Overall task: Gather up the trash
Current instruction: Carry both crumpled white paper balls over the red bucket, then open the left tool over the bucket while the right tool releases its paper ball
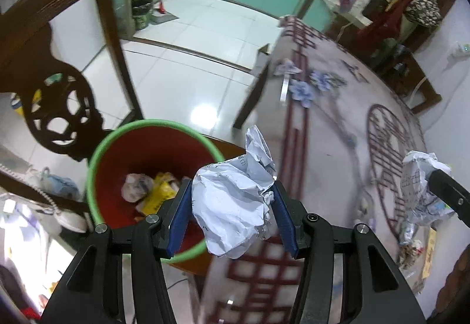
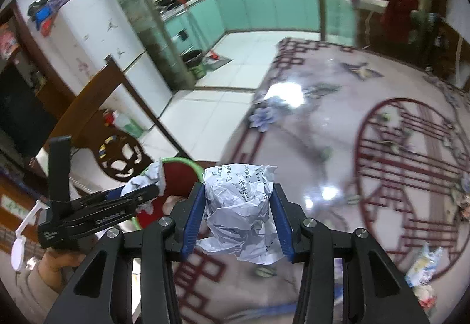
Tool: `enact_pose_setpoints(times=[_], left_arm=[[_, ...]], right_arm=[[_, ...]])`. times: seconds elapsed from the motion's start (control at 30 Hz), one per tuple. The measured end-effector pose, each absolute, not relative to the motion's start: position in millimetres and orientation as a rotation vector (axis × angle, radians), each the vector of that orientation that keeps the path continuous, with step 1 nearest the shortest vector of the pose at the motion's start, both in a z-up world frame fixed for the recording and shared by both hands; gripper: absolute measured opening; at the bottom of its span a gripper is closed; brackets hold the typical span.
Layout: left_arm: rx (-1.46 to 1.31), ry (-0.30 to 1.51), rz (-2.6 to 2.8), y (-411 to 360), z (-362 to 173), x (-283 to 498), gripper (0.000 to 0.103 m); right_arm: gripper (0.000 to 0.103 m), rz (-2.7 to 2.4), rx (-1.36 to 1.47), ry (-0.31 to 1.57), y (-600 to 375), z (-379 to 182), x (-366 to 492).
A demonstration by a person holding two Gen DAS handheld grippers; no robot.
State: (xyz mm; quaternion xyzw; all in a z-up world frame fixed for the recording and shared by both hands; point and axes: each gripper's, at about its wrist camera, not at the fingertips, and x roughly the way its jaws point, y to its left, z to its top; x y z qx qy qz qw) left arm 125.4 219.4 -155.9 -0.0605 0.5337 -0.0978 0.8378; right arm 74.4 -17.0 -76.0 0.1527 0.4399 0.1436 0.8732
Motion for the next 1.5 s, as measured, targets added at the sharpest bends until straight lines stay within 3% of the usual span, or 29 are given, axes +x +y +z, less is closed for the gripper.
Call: enact_pose_setpoints(times=[0.57, 1.5], left_arm=[[-0.087, 1.162, -0.033, 269, -180, 147, 0.050], [-0.059, 1.227, 0.044, 284, -207, 175, 0.050]], right_arm=[[0.043, 0.535, 0.155, 0.979, 84, -99, 121], [0.043, 0.658, 0.128, 1.022, 125, -123, 148]])
